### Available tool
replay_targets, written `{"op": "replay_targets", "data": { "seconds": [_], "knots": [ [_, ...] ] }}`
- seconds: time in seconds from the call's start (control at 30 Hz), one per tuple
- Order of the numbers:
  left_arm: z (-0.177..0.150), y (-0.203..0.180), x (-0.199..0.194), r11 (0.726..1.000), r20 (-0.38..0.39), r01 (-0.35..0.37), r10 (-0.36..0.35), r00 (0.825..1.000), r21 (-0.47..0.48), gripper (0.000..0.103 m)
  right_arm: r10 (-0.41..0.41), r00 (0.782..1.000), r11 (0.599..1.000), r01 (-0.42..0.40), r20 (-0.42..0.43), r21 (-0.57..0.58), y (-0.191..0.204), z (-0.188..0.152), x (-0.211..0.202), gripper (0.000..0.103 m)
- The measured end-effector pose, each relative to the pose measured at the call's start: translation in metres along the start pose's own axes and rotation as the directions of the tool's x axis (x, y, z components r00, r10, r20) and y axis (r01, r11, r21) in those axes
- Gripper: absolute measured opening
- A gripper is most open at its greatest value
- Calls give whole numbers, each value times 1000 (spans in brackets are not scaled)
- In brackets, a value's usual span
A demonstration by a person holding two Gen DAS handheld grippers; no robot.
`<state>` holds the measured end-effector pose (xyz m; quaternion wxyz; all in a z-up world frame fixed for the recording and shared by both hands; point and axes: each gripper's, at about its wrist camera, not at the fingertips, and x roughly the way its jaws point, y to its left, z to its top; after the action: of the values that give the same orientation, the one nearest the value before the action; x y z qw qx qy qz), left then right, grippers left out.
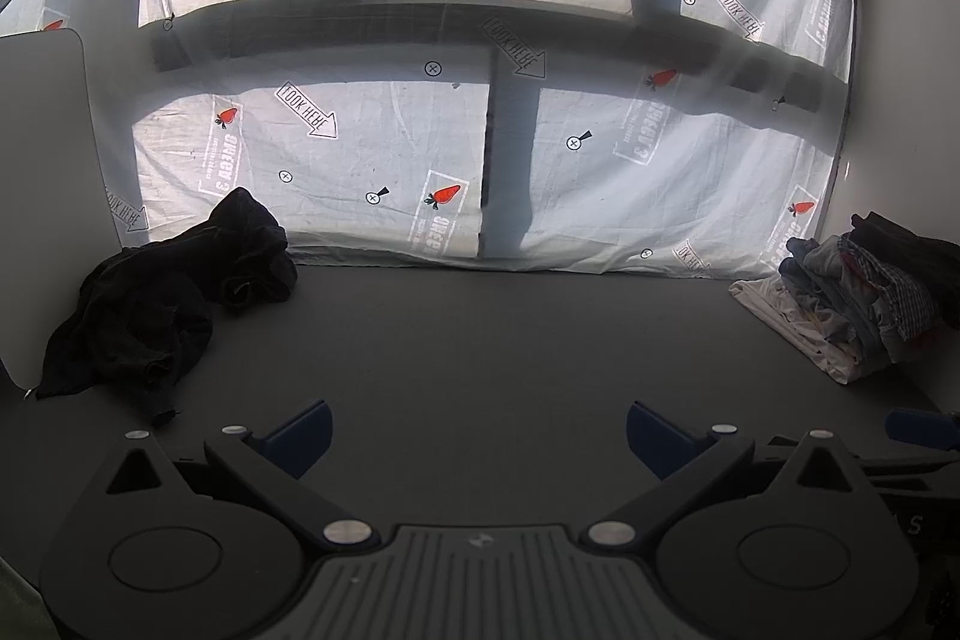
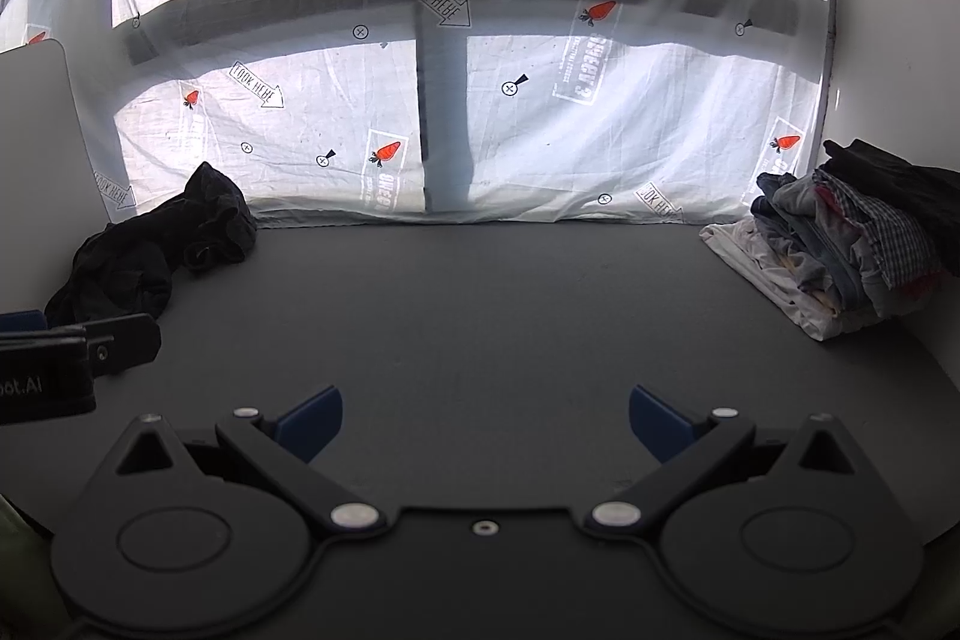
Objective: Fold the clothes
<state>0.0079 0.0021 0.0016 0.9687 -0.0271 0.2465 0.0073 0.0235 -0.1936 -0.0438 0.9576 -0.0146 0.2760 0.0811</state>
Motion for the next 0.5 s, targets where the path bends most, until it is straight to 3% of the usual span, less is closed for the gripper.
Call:
{"op": "replay_targets", "data": {
  "seconds": [0.5],
  "knots": [
    [3,1,1,1000,-3,-2,2,1000,-1,103,3,1000,1000,-3,1,-11,1,1,0,103]
  ]
}}
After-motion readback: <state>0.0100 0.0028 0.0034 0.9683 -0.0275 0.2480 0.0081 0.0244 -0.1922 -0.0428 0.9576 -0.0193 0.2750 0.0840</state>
